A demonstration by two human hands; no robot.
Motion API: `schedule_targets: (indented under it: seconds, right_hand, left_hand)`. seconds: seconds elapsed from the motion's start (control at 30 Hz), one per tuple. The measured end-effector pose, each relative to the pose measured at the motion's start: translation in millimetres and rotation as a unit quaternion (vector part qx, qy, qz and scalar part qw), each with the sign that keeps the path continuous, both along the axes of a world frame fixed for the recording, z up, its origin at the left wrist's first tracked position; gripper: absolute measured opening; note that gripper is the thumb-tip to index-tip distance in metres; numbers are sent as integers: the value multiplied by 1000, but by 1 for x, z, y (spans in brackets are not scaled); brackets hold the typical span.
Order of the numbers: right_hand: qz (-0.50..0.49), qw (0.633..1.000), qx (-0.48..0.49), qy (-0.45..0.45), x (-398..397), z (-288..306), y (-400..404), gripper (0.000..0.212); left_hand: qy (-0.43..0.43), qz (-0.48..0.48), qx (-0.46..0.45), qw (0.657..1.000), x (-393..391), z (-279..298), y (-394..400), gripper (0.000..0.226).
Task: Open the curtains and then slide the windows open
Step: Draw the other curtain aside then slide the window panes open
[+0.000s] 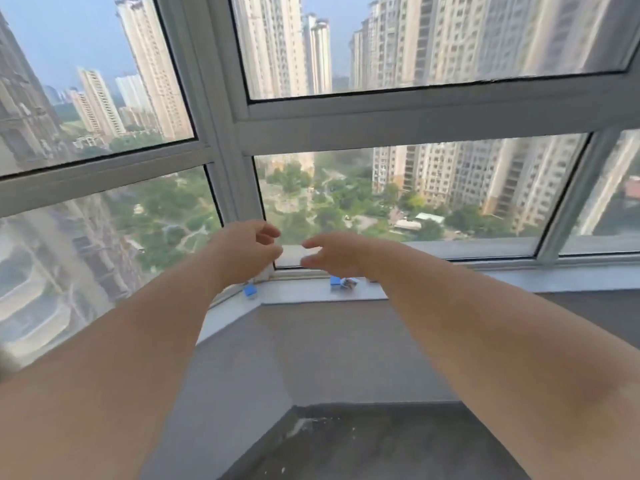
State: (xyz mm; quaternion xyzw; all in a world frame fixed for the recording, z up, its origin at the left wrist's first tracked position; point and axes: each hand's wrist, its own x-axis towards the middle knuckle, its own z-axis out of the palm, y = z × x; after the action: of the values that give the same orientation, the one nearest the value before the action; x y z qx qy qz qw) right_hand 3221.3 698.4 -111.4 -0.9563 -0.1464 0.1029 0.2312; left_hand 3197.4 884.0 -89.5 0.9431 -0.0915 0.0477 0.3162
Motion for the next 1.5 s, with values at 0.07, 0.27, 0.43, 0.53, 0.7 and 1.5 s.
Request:
schedule_targets:
  seconds: [0.07,0.27,0.43,0.53,0.7,1.5]
  right_hand:
    - [-26,1000,7,2,-13,3,-50,57]
    - [-124,991,-38,-14,-77,13,-266,59]
    - [-321,944,-53,-53,-166,23,-487,55]
    - [-446,892,-34,-64,-234,20,-599,55]
    - [-562,823,45,-70,-316,3,-699,55]
    - [-833,539,-2,-122,-464,-12,-1066,78]
  left_hand:
    - [3,-42,8,999,2,4,-52,21]
    - [-2,-144,-27,989,9,8,-272,21]
    - [-21,-310,-47,949,-24,0,-506,22]
    - [11,-420,-20,907,-67,-4,-641,24]
    - [-11,-513,-15,858,-114,3,-776,25]
    - [22,-717,-39,696,-210,-21,-1316,70]
